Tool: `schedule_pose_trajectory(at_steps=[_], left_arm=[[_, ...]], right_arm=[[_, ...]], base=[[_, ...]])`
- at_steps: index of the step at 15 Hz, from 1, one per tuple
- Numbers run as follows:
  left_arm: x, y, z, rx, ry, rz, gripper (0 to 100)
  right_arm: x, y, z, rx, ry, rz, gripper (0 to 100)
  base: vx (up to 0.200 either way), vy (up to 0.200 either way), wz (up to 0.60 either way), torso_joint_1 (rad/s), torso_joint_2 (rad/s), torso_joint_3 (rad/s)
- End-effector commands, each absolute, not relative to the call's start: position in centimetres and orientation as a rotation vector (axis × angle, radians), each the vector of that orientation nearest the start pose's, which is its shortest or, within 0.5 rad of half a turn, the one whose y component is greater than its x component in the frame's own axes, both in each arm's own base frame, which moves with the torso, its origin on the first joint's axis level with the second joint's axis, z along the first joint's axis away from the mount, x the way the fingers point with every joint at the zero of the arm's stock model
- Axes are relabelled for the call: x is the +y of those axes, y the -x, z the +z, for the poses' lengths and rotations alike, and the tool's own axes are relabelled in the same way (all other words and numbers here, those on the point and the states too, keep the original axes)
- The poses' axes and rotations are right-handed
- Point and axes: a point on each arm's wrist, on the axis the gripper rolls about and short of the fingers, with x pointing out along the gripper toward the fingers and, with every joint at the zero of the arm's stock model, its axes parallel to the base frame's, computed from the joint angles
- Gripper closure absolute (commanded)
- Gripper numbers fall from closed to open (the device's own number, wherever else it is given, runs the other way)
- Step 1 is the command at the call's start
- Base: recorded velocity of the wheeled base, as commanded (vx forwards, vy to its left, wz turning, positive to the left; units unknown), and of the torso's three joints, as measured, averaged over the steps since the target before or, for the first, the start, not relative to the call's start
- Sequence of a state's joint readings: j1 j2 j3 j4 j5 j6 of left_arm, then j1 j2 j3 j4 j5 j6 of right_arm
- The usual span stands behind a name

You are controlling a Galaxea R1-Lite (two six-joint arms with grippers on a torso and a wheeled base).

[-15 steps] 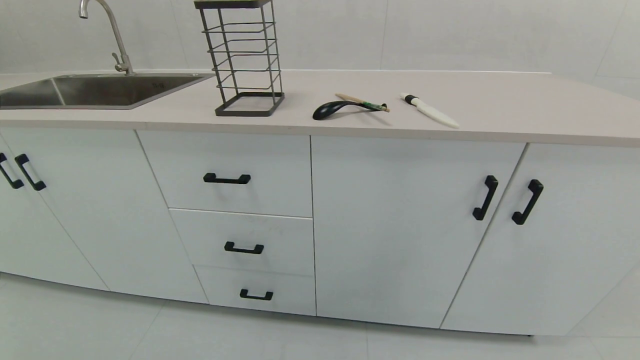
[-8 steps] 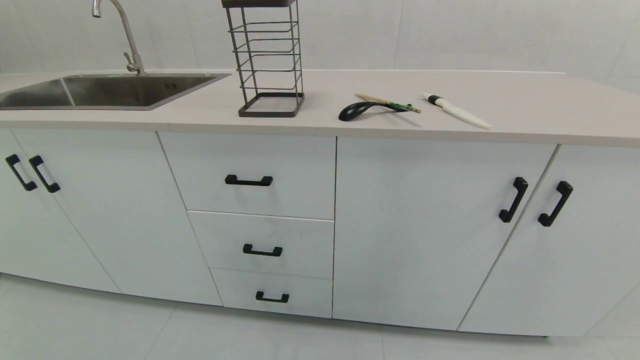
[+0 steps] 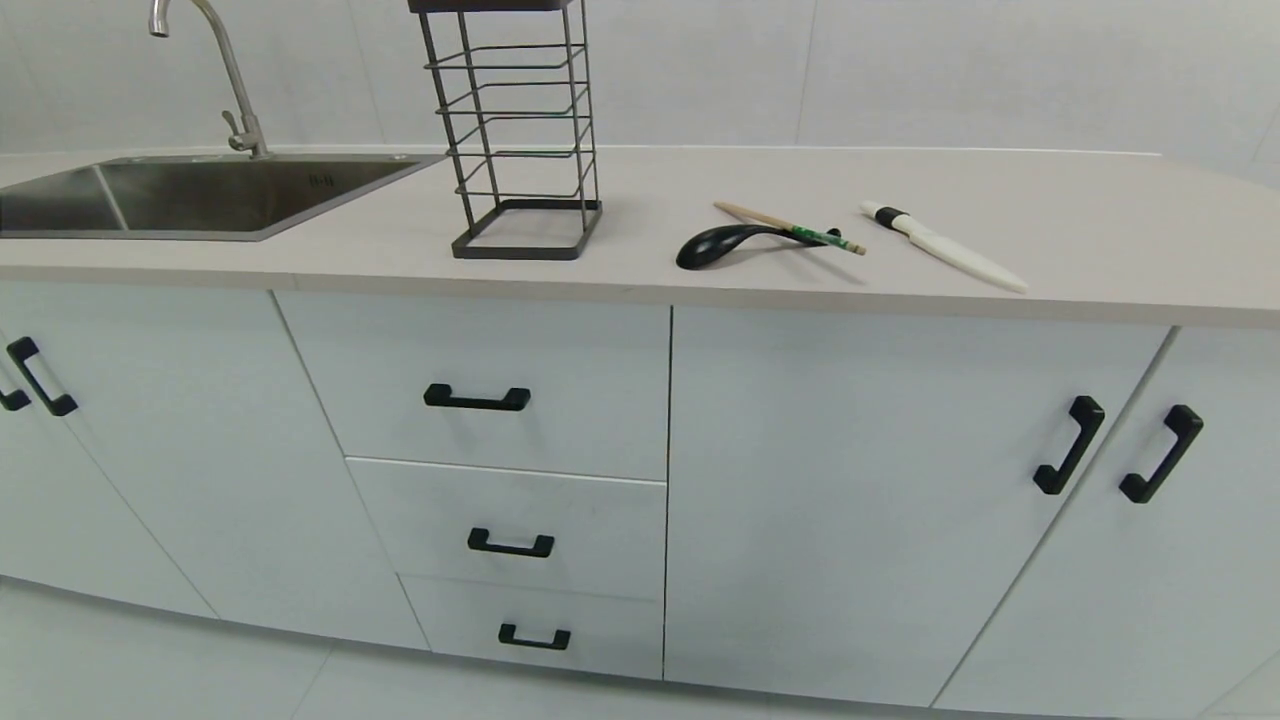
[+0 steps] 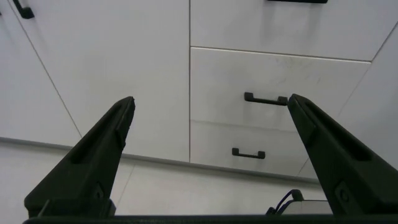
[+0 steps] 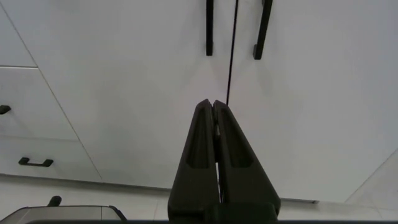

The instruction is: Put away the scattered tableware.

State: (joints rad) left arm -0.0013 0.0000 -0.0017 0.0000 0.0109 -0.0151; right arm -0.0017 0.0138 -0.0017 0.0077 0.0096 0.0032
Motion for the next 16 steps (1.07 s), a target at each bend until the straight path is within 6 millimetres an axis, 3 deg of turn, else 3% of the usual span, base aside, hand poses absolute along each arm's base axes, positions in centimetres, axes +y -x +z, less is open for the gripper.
schedule_pose_trajectory(at_steps=[1, 3, 8, 16], left_arm=[[0.03, 2.29, 7.59, -0.002, 0.015, 0.011, 0], [0.03, 2.28, 7.59, 0.0, 0.015, 0.011, 0], [0.02, 2.29, 7.57, 0.0, 0.0, 0.008, 0], [0.0, 2.28, 7.58, 0.002, 0.003, -0.002, 0]], right_arm=[[0.03, 2.18, 7.55, 0.021, -0.003, 0.009, 100], [0.02, 2.18, 7.55, 0.021, -0.003, 0.008, 100], [0.03, 2.18, 7.55, 0.021, -0.003, 0.009, 100], [0.03, 2.18, 7.55, 0.021, -0.003, 0.009, 100]], base=[[0.0, 0.0, 0.0, 0.0, 0.0, 0.0], [0.0, 0.0, 0.0, 0.0, 0.0, 0.0], [0.2, 0.0, 0.0, 0.001, 0.0, 0.006], [0.0, 0.0, 0.0, 0.0, 0.0, 0.0]])
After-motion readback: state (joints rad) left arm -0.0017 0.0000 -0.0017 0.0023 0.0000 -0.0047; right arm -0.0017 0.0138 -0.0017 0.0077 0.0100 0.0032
